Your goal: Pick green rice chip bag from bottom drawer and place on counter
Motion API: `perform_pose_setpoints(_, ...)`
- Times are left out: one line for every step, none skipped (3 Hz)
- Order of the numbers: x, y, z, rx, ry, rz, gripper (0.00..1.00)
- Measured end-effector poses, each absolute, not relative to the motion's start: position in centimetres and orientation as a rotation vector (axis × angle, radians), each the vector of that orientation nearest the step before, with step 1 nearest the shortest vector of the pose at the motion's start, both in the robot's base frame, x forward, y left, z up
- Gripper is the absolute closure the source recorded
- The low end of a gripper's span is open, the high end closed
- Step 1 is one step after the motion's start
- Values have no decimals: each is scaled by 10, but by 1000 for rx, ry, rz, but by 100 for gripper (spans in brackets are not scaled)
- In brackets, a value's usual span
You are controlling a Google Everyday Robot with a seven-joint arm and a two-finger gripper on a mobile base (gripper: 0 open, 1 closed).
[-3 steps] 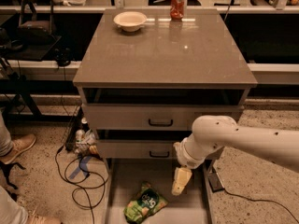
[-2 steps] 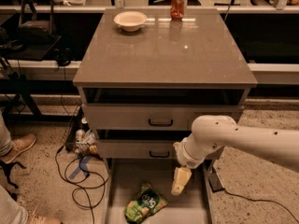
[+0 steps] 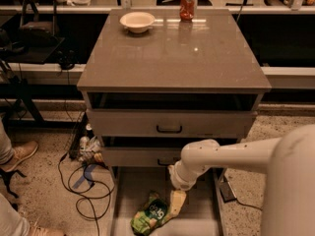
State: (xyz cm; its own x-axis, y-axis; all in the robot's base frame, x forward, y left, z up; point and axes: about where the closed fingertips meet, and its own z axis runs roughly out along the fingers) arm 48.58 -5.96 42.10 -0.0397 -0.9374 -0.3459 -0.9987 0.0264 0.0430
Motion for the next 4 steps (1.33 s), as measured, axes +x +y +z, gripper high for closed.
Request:
perform_pose_setpoints(492,-33,347,-2053,2006,488,0)
perform_pose_setpoints(465,-28,303,-2055,2037,590,0)
perform_pose_setpoints(465,-28,303,-2055,2037,590,0)
perform_pose_setpoints(463,-21,272,-2065,2033,618,0)
